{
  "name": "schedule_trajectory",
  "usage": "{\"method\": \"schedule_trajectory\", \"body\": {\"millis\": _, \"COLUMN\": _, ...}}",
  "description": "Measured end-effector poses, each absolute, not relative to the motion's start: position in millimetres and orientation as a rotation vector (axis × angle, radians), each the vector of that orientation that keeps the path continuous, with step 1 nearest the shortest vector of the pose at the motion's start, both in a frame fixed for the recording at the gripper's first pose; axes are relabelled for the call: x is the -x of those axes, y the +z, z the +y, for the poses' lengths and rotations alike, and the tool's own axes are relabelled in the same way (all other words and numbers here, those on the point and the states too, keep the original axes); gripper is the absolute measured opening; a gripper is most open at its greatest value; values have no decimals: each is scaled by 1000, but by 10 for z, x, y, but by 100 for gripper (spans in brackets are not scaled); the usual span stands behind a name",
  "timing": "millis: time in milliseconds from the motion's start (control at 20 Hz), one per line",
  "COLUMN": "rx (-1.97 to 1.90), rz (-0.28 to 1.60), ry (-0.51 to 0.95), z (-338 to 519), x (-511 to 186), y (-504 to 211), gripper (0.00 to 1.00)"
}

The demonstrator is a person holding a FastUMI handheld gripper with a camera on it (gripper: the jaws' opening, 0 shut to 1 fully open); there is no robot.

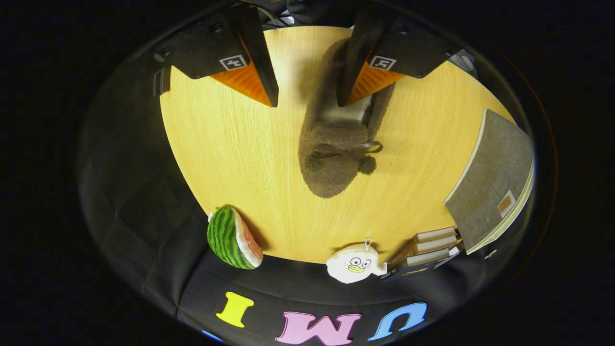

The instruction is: Open the storage box then place both shoes into the box .Put the left shoe in first, then the right shoe, with the right side of both shoes facing outward in a uniform manner.

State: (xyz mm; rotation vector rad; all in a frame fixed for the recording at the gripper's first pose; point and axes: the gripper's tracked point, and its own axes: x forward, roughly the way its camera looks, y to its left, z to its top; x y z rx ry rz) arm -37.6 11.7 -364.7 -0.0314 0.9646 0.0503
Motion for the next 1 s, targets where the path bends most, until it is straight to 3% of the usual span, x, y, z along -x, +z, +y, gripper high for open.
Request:
{"method": "schedule_trajectory", "body": {"millis": 100, "rx": 13, "rz": 962, "ry": 54, "z": 161, "x": 260, "y": -3725, "gripper": 69}}
{"method": "schedule_trajectory", "body": {"millis": 300, "rx": 33, "rz": 969, "ry": 61, "z": 242, "x": 47, "y": -3842, "gripper": 39}}
{"method": "schedule_trajectory", "body": {"millis": 400, "rx": 48, "rz": 981, "ry": 23, "z": 223, "x": 26, "y": -3862, "gripper": 16}}
{"method": "schedule_trajectory", "body": {"millis": 450, "rx": 61, "rz": 984, "ry": 18, "z": 237, "x": 15, "y": -3873, "gripper": 10}}
{"method": "schedule_trajectory", "body": {"millis": 750, "rx": -77, "rz": 925, "ry": -19, "z": 291, "x": -57, "y": -3449, "gripper": 5}}
{"method": "schedule_trajectory", "body": {"millis": 1000, "rx": -188, "rz": 786, "ry": 61, "z": 739, "x": -273, "y": -2511, "gripper": 5}}
